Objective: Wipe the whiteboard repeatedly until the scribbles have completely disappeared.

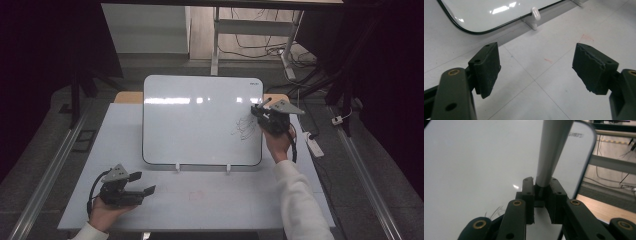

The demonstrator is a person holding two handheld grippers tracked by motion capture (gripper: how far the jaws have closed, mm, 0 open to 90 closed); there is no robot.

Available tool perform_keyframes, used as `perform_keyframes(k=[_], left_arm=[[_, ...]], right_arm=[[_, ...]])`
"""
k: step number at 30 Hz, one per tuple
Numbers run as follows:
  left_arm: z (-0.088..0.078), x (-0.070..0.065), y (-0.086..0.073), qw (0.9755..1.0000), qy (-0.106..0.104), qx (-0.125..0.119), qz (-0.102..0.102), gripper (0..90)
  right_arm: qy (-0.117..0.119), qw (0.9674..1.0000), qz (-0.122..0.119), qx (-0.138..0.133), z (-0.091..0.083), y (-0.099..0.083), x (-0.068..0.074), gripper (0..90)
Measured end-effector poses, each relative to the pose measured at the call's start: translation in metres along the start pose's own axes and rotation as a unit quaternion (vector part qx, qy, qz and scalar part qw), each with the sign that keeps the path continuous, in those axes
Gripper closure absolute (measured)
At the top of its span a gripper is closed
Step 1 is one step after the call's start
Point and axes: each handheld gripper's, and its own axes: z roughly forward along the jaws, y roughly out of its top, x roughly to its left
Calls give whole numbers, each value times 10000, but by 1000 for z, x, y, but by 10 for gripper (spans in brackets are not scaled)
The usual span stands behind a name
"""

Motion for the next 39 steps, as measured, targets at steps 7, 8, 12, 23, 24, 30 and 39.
perform_keyframes(k=[7, 8, 12, 23, 24, 30, 39], left_arm=[[0, 2, 0, 10000, 14, -2, -47, 230], [0, 2, 0, 10000, 11, 1, -48, 230], [-2, 1, -1, 10000, 4, -42, -37, 230], [0, 2, 0, 10000, -4, -20, -51, 230], [0, 2, 0, 10000, -6, -7, -49, 230], [-2, 3, 0, 10000, -1, -39, -47, 230], [-2, 3, 0, 10000, -13, -54, -48, 230]], right_arm=[[158, 9984, -504, 224, 4, 0, 14, 778], [12, 9997, -206, 98, 2, 2, 5, 778], [409, 9972, -550, 313, 3, -10, 26, 779], [350, 9970, -651, 220, 6, -13, 39, 779], [200, 9988, -429, 122, 5, -11, 31, 778], [551, 9956, -704, 291, 11, -16, 53, 779], [526, 9956, -698, 346, 6, -19, 51, 778]])
